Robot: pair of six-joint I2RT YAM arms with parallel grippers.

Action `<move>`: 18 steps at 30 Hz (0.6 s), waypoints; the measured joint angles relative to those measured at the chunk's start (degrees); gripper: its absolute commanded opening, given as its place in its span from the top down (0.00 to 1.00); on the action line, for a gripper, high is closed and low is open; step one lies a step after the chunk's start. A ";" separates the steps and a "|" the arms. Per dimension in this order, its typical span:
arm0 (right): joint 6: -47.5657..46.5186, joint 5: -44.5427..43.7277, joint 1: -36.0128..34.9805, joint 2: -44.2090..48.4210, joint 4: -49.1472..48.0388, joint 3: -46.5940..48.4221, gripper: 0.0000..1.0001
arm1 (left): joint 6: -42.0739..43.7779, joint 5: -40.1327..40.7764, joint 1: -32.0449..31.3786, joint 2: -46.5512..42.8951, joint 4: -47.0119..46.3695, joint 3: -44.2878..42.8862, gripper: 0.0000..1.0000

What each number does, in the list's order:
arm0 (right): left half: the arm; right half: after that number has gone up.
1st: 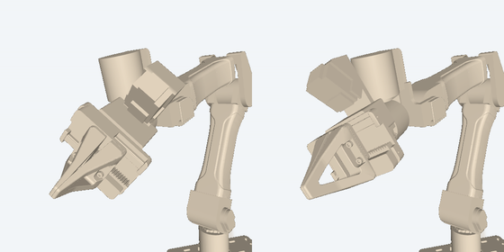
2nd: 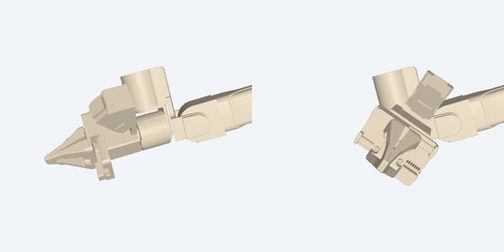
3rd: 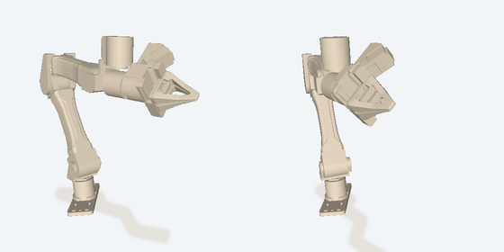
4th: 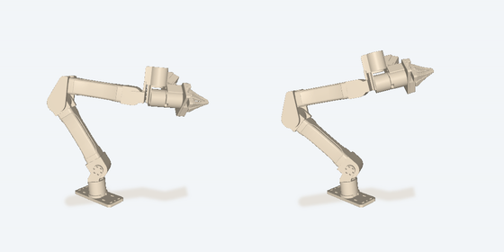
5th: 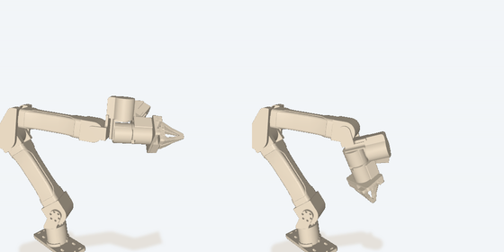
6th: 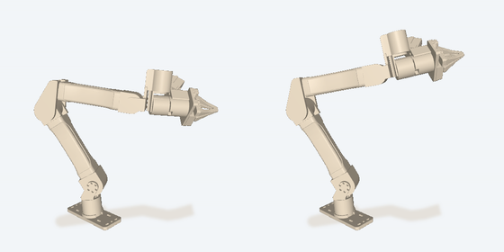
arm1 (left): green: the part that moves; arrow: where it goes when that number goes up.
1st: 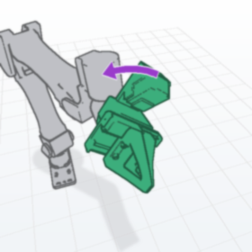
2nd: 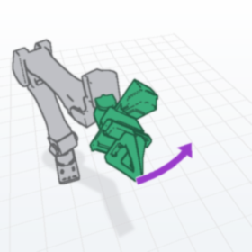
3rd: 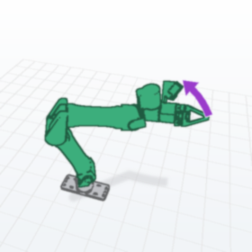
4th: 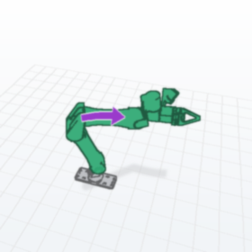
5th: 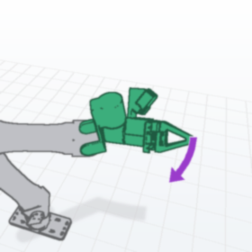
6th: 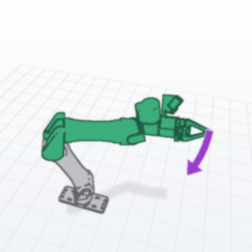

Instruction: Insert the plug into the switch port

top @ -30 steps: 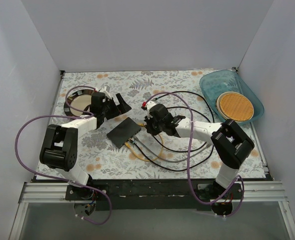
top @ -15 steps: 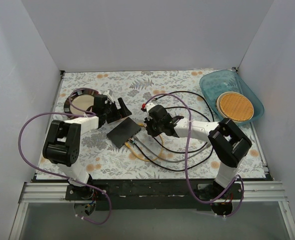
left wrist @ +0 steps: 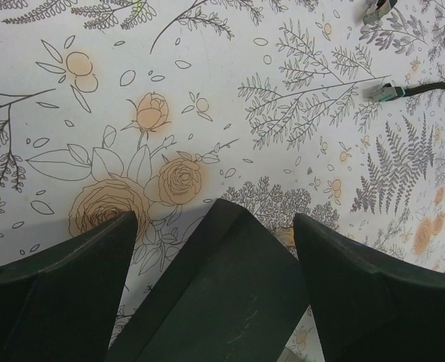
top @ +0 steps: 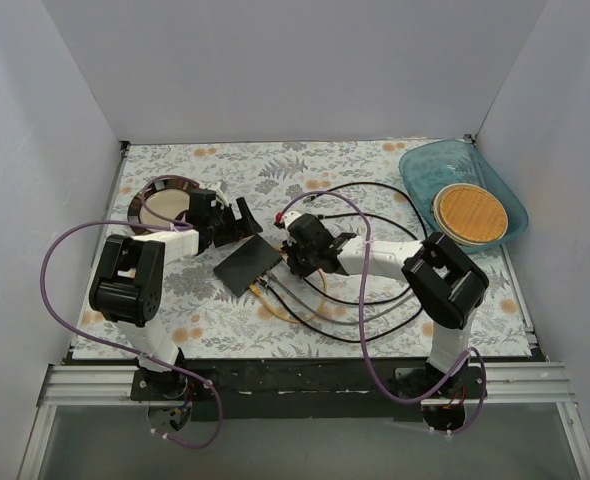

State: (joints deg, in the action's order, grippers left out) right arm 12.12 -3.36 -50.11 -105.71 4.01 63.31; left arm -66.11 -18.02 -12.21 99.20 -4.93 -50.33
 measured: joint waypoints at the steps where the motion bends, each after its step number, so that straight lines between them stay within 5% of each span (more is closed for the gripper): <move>1: 0.00 -0.28 -0.55 -0.13 0.39 0.35 0.99 | 0.09 -0.04 0.00 0.07 0.00 -0.04 0.17; 18: -0.26 -9.29 -6.29 -3.78 7.32 6.56 0.99 | 0.33 -2.40 0.09 0.92 -0.31 -0.44 0.21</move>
State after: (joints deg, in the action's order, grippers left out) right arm 11.86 -12.64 -56.40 -109.49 11.33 69.87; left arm -65.78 -20.43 -12.12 100.12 -5.23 -50.76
